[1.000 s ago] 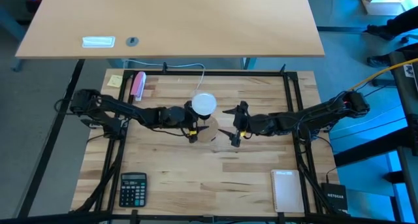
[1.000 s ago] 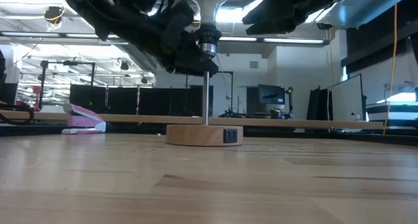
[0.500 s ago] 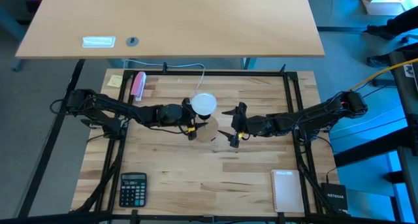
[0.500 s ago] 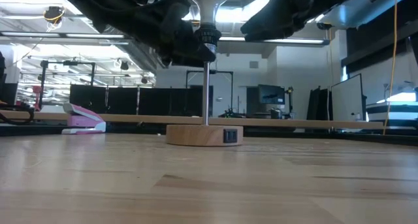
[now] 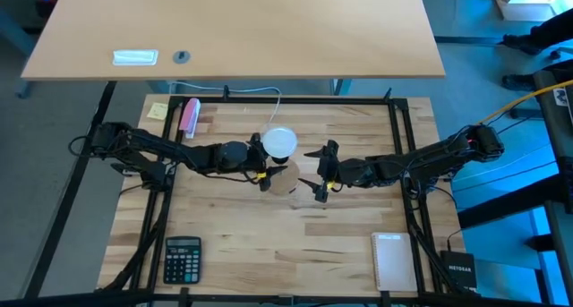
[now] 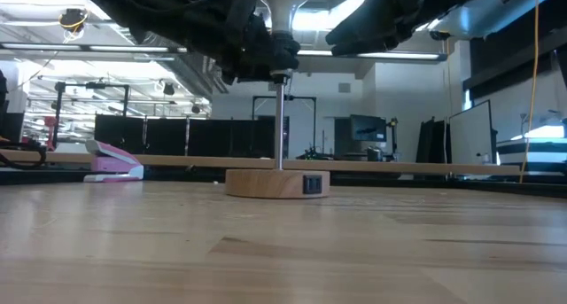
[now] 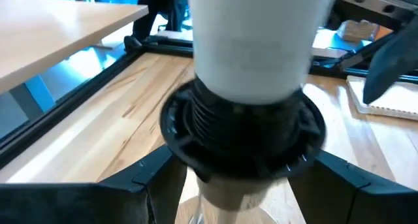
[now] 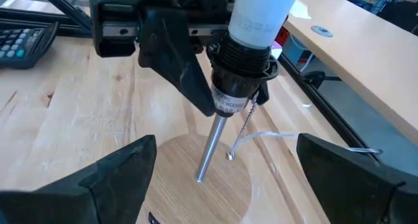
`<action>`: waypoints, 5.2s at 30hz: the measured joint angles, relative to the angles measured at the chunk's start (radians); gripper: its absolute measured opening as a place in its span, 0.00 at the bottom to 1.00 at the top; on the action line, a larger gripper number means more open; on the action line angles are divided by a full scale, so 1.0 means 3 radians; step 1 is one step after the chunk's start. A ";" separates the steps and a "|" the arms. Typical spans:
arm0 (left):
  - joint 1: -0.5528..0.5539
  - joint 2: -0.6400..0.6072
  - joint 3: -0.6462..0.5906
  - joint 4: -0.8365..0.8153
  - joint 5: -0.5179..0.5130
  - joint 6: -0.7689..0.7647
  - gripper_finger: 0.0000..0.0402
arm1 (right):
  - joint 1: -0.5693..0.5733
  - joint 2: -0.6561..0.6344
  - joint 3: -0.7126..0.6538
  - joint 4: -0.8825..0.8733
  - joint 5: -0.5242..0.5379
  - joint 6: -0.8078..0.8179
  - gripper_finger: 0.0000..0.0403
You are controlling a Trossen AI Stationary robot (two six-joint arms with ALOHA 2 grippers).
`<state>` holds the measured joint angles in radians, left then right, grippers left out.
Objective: Screw lightbulb
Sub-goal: Remove the white lightbulb from the brown lamp
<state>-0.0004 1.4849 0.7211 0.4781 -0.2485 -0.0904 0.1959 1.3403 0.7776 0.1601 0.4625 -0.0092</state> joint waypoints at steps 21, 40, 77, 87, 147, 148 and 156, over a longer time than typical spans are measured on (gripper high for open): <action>0.0030 0.0389 -0.0598 0.1870 0.0004 0.0003 0.59 | -0.0006 0.0000 0.0001 0.0084 0.0004 -0.0008 0.92; 0.0011 0.0420 -0.0516 0.1814 -0.0012 0.0064 0.38 | 0.0000 0.0192 0.0004 0.0210 0.0064 0.0197 0.92; 0.0011 0.0421 -0.0516 0.1800 -0.0006 0.0025 0.38 | -0.0339 0.0876 0.0621 0.1293 -0.0013 -0.0099 0.48; -0.0006 0.0325 -0.0516 0.1808 0.0297 0.0054 0.38 | -0.0374 0.0787 0.0621 0.1243 -0.0561 -0.0066 0.39; 0.0033 0.0140 -0.0285 0.1140 -0.0759 -0.0109 0.38 | -0.0743 0.0875 0.0619 0.1661 -0.0174 0.0298 0.76; 0.0033 0.0140 -0.0285 0.1142 -0.0759 -0.0105 0.38 | -0.0743 0.0890 0.0619 0.1667 -0.0152 0.0298 0.76; 0.0034 0.0141 -0.0285 0.1133 -0.0756 -0.0029 0.38 | -0.0739 0.0903 0.0619 0.1655 -0.0080 0.0232 0.54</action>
<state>0.0097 1.5272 0.6357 0.8180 -0.4752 -0.0992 -0.0257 1.6112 0.9634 0.6565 0.4385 0.0605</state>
